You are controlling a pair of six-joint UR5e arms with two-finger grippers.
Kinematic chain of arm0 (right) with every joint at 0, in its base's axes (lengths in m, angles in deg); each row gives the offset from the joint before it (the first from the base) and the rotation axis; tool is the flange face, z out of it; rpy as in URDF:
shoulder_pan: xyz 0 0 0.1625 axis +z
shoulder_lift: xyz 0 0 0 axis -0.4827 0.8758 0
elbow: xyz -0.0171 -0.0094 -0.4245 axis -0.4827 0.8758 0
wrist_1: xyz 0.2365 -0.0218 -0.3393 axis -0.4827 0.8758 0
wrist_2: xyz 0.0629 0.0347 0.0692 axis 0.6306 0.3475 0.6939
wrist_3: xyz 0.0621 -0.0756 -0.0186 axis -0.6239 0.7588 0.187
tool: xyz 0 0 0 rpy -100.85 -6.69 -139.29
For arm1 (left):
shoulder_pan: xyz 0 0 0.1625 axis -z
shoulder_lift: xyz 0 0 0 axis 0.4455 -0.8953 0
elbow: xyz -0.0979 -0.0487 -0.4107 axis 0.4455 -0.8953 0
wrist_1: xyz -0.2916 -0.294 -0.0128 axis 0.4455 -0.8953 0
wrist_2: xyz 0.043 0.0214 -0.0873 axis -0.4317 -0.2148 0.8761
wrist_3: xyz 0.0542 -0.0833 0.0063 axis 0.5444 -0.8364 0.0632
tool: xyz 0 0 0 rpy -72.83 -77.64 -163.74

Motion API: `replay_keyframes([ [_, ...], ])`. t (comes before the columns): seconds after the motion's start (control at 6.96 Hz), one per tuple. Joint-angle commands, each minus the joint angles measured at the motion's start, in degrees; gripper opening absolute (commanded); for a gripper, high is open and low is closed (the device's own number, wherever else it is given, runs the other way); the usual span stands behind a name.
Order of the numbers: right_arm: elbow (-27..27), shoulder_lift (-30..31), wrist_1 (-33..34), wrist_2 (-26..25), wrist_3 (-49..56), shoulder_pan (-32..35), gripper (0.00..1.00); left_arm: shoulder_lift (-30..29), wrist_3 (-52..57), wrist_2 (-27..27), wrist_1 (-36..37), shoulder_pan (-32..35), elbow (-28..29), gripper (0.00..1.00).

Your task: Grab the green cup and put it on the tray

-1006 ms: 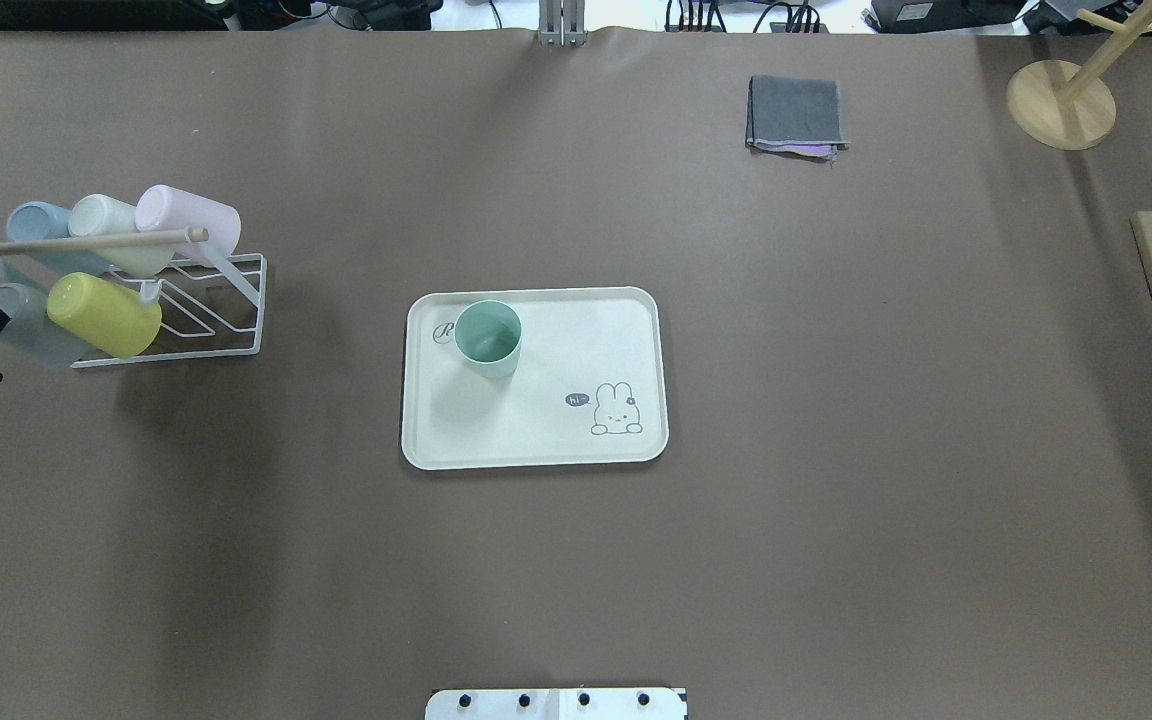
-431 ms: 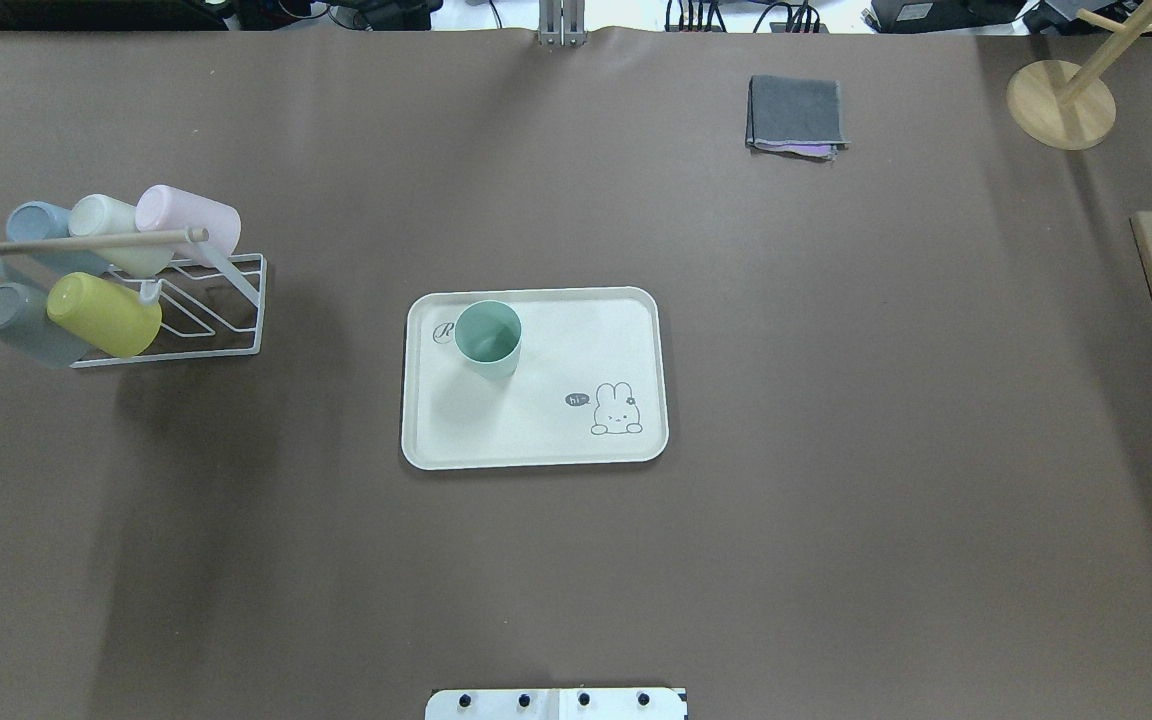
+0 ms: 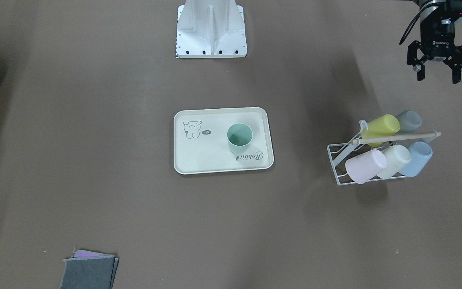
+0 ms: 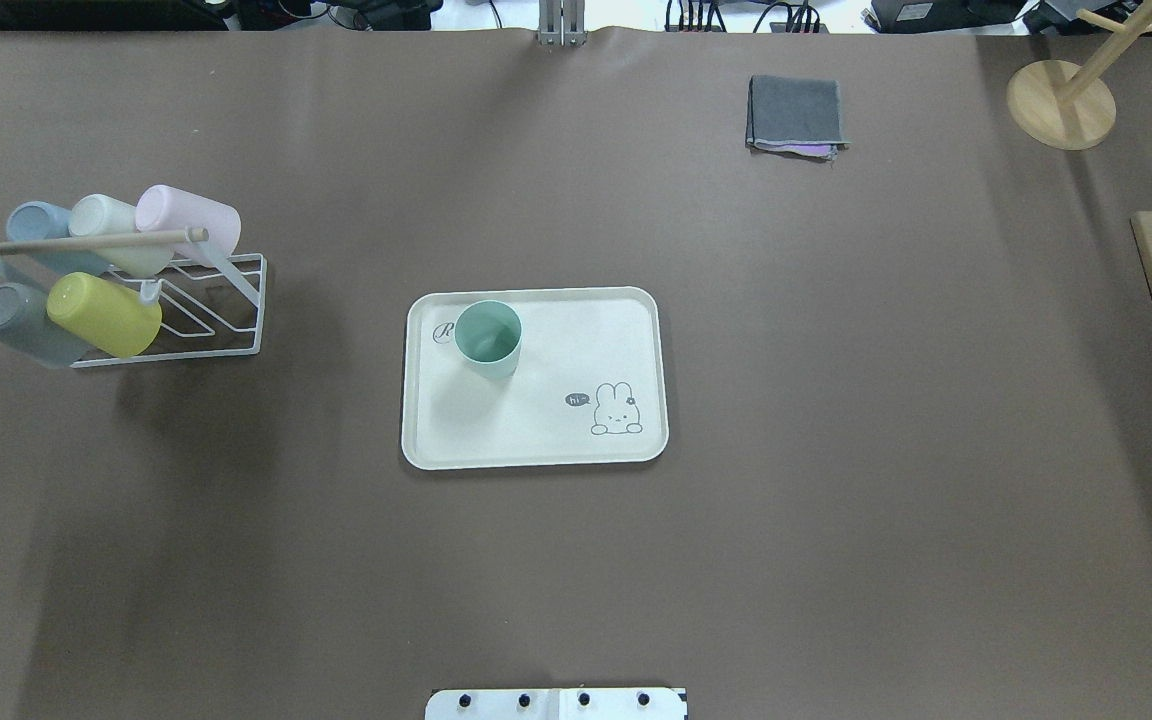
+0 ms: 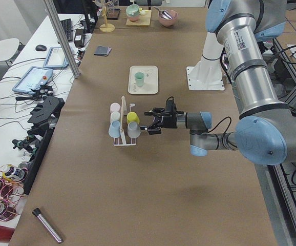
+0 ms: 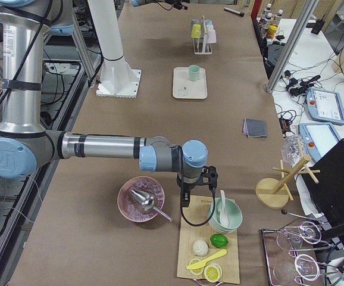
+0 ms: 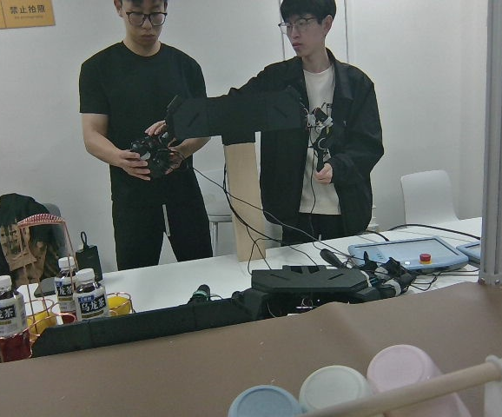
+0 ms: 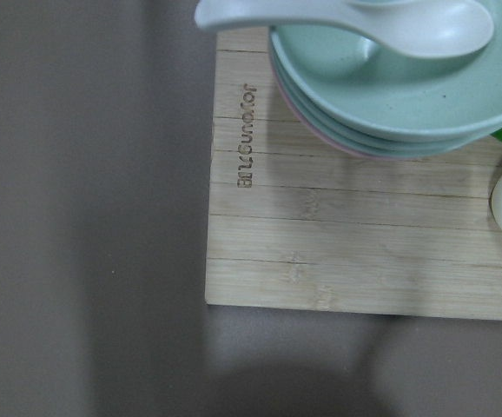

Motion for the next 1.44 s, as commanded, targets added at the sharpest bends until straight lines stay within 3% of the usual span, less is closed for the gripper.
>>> replay_keyframes([
  [0.0,-0.8,-0.2,0.0,0.3,0.3,0.0,1.0,-3.0,-2.9,6.2,-0.5,6.3,8.8,0.98],
  [0.29,-0.9,-0.3,0.0,0.4,0.4,0.0,1.0,-6.3,-3.0,22.5,-0.8,18.6,15.2,0.98],
  [0.86,-0.9,-0.6,-0.1,0.4,0.5,0.0,1.0,-16.8,-3.8,50.3,0.9,34.4,25.2,0.98],
  [1.01,-0.8,-0.6,-0.1,0.2,0.6,0.0,1.0,-19.4,-8.0,59.9,5.0,39.3,25.3,0.98],
  [1.29,-0.8,-0.7,-0.1,0.2,0.7,0.0,1.0,-22.4,-9.7,73.0,13.6,46.9,25.3,0.98],
])
